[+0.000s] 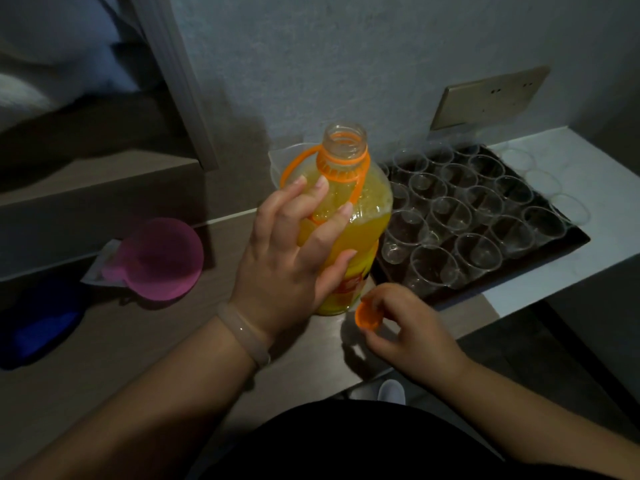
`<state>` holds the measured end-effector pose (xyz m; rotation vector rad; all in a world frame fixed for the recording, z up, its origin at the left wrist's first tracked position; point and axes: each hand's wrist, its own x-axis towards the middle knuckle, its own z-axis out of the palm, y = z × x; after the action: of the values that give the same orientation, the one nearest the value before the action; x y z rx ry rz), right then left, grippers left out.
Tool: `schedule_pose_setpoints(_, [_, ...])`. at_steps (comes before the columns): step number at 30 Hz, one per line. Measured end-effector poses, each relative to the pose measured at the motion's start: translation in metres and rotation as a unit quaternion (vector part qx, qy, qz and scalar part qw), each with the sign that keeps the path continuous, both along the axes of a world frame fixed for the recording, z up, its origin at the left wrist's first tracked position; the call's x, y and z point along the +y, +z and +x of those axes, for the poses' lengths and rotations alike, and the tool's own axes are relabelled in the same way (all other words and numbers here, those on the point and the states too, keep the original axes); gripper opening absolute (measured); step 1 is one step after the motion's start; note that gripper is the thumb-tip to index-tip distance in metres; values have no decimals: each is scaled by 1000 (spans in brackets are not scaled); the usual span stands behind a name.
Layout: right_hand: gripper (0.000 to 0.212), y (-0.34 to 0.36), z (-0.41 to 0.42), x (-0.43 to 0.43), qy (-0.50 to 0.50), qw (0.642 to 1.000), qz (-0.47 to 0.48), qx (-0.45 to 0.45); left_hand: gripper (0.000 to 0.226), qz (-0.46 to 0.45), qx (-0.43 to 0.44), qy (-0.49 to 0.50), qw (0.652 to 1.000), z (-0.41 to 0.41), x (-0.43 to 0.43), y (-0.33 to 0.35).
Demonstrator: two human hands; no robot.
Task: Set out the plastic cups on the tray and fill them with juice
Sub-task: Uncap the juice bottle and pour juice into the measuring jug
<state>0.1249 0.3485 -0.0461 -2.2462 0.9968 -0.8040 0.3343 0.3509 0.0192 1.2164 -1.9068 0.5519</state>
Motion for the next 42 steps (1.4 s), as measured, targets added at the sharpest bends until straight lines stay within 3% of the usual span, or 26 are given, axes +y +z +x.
schedule_pose_setpoints(3, [25, -18, -2, -2, 24, 994, -8, 106, 54, 3, 0, 3, 1000, 0, 0, 0])
schedule_pose_setpoints(9, [30, -40, -10, -1, 33, 968, -95, 229, 54, -1, -2, 1, 1000, 0, 0, 0])
schedule_pose_setpoints(19, [46, -36, -1, 5, 1, 930, -147, 336, 53, -2, -1, -5, 1000, 1, 0, 0])
schedule_pose_setpoints(23, [39, -19, -3, 8, -33, 942, -158, 293, 53, 1, 0, -8, 1000, 1, -1, -2])
schedule_pose_setpoints(29, [26, 55, 6, 7, -131, 954, -259, 77, 54, 14, 9, -20, 1000, 1, 1, -1])
schedule_pose_setpoints(32, [26, 96, 16, 7, -110, 947, -302, 7, 57, 28, -2, -18, 999, 3, 4, 0])
schedule_pose_setpoints(37, [45, 122, 39, -16, -29, 946, -321, 28, 60, 45, 2, -47, 998, 9, 7, 1])
schedule_pose_setpoints(42, [28, 116, 40, -27, -31, 943, -325, 55, 67, 71, 58, -58, 994, 15, 14, -13])
